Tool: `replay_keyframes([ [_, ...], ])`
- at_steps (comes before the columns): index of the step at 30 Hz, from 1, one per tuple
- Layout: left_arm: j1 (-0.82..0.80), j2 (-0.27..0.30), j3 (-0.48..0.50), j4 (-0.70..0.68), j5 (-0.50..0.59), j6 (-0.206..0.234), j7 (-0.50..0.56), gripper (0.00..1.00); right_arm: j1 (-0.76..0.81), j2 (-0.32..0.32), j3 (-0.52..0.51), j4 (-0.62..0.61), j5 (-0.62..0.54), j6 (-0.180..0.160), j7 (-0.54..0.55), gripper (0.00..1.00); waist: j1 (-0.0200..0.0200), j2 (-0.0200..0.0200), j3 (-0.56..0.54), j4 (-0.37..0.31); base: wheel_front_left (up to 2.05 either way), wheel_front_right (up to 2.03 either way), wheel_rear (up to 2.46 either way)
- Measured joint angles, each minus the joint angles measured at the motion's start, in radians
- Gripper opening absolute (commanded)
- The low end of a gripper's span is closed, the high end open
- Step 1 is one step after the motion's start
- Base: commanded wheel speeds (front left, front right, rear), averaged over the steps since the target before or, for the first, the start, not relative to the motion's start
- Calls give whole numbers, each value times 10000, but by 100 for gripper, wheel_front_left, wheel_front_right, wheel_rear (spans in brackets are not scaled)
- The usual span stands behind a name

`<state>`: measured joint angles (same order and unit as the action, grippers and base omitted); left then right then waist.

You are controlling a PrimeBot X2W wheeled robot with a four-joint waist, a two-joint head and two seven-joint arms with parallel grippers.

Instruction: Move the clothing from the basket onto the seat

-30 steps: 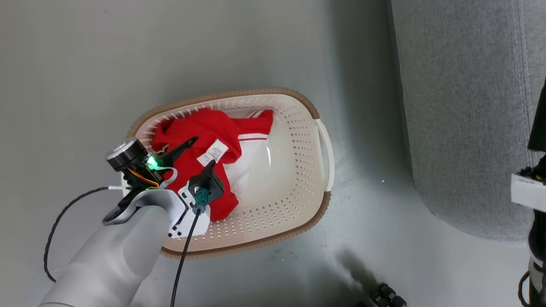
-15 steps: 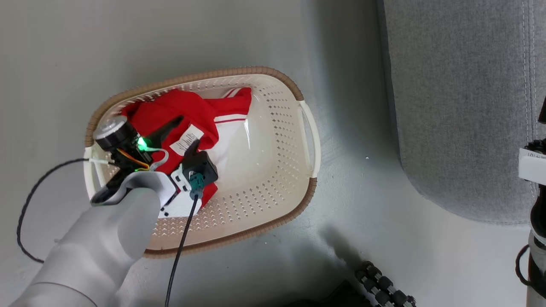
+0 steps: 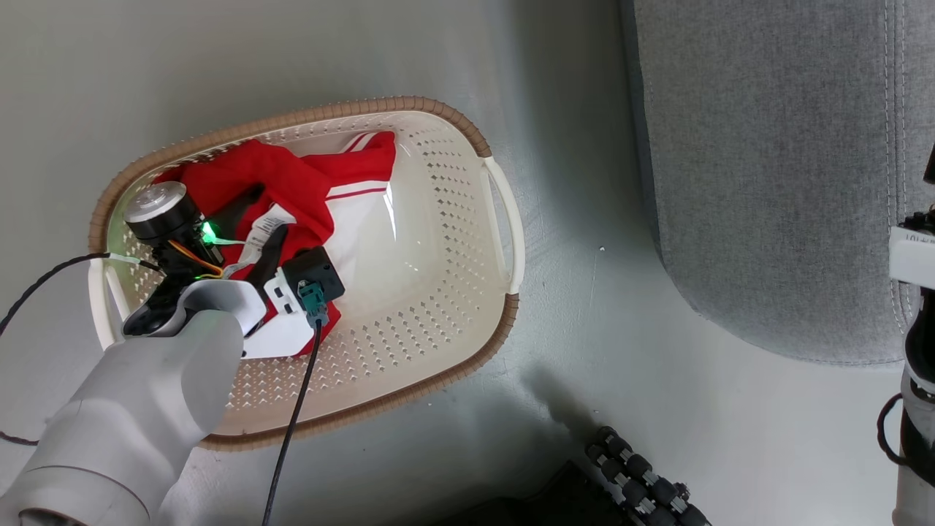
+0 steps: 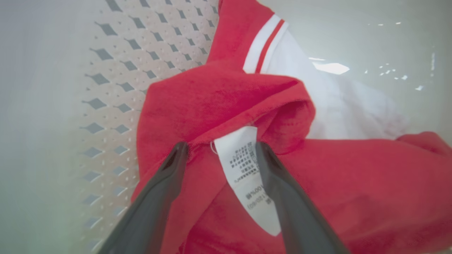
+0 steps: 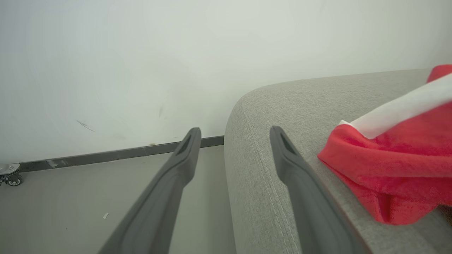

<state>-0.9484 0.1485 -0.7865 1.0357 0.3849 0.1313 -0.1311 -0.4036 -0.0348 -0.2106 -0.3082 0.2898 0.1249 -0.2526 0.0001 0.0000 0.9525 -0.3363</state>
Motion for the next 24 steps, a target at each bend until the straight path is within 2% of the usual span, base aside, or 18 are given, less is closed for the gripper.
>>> replay_keyframes([
  [6, -114, 33, -165, 332, 314, 247, 447, 98, -197, 2, 10, 109, 94, 0, 0, 100, -1, 0, 144, -140, 0, 0, 0],
  [7, -132, 33, -211, 372, 332, 249, 495, 42, -217, 2, 12, 146, 94, 0, 0, 100, -1, 0, 162, -157, 0, 0, 0],
  [8, -179, -12, -247, 441, 389, 263, 543, 11, -313, 2, 12, 203, 96, 0, 0, 100, -1, 0, 193, -187, 0, 0, 0],
  [9, -200, -61, -255, 462, 389, 268, 596, 0, -354, 2, 8, 215, 96, 0, 0, 100, -1, 0, 204, -198, 0, 0, 0],
  [24, -251, -527, -629, 460, 589, 454, 581, 0, -595, 2, -86, 399, 265, -2, -29, 100, -1, 0, 77, -91, 0, 0, 0],
])
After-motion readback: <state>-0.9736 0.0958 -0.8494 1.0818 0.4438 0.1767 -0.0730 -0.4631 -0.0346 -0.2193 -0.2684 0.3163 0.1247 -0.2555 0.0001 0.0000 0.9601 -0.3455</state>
